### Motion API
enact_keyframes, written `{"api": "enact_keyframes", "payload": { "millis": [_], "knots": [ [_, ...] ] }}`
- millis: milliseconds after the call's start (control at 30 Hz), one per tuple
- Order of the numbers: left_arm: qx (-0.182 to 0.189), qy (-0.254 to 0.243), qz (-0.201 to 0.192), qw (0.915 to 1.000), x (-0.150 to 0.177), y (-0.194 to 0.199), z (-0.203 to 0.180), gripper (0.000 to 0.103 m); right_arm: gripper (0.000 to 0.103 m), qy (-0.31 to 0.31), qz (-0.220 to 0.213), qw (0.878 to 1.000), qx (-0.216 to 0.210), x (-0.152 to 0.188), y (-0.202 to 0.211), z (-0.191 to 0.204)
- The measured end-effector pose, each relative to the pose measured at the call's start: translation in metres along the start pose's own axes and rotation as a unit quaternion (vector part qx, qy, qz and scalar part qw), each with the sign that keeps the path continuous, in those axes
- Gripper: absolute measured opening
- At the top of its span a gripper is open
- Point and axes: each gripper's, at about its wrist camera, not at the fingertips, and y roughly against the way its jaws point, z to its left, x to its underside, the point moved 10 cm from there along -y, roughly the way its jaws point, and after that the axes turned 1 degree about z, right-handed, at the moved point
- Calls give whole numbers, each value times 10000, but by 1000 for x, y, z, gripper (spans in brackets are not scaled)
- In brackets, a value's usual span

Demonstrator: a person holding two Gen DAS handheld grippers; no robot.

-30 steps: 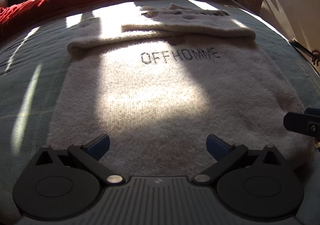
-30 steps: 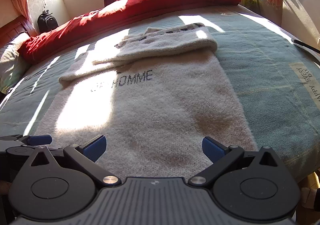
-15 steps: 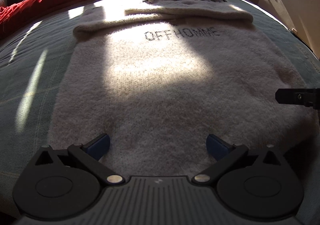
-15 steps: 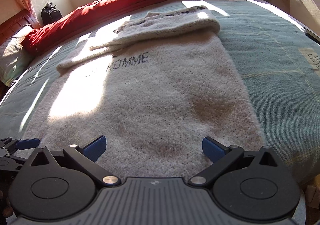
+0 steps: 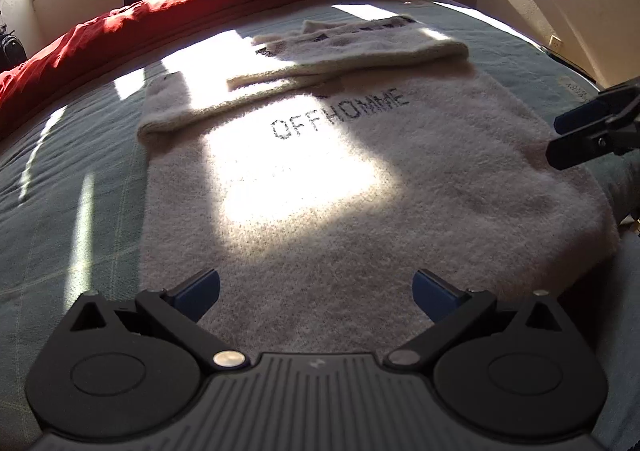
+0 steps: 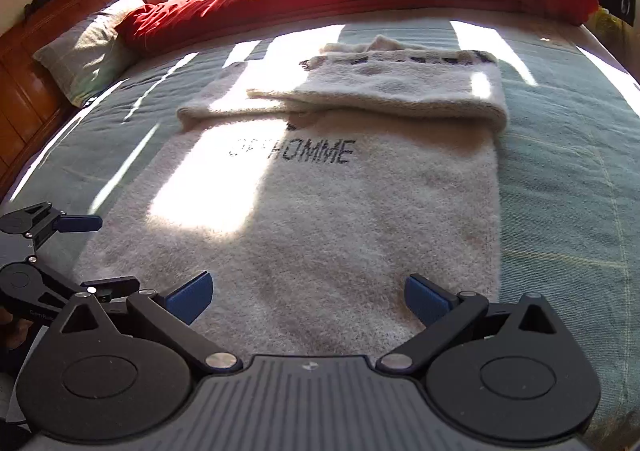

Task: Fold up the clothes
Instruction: 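Roll the left tool and lower it beside the sweater's side edge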

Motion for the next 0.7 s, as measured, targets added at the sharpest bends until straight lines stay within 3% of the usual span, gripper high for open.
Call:
{"api": "enact_keyframes", "payload": {
  "millis": [100,233,367,500,600,700],
  "knots": [
    [222,60,215,9995,12,-8,-10,102,103,-27,510,9958,-759,13,-23,24],
    [253,92,454,9986,35,-18,-12,102,103,-200,872,9938,-668,37,-44,18],
    [182,-110,474,9987,52,-20,-9,102,103,-436,764,9928,-816,47,-38,0],
    [59,-602,487,9970,57,-14,-15,102,103,-234,842,9942,-626,53,-31,-9],
    [116,-1012,254,9945,52,-4,-26,102,103,-51,838,9958,-366,51,-24,-11],
    [83,-1896,-135,9817,49,4,-47,102,103,308,573,9979,26,39,-8,-14]
  ]
}}
